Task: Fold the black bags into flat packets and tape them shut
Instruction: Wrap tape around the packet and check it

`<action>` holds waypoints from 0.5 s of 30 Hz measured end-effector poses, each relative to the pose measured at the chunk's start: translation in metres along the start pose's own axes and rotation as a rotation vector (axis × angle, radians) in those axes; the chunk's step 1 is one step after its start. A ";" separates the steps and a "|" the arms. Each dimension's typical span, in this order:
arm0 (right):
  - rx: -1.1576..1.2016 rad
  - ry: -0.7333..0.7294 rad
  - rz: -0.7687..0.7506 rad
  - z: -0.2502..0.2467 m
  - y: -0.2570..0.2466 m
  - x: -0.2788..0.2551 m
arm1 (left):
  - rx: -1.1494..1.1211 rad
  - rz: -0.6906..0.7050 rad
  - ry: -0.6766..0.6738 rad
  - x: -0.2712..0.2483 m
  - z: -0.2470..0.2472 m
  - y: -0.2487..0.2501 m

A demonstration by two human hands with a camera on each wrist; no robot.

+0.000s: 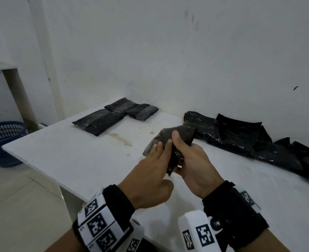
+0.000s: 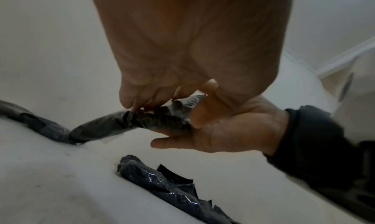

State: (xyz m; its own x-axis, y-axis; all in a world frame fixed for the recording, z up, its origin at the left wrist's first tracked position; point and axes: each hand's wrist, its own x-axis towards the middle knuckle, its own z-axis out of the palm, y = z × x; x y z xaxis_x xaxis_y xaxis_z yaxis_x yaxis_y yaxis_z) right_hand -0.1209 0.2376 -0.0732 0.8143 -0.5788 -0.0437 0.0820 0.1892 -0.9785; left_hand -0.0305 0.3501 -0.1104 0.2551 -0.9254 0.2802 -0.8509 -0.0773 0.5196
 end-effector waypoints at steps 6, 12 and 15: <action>0.080 0.072 0.001 -0.018 -0.001 0.002 | -0.632 -0.081 0.335 -0.007 -0.017 -0.009; 0.391 -0.143 0.094 -0.034 -0.008 -0.006 | -1.197 -0.772 0.254 0.002 -0.033 -0.048; 0.426 -0.146 0.151 -0.033 -0.007 -0.006 | -1.499 -0.743 0.078 -0.006 -0.039 -0.039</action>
State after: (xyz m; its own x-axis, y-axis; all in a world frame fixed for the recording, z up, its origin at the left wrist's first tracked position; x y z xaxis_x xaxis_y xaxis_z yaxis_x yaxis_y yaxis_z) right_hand -0.1455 0.2132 -0.0730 0.9052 -0.4074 -0.1206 0.1596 0.5891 -0.7922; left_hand 0.0192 0.3730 -0.1014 0.4335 -0.8301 -0.3508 0.6065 -0.0191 0.7948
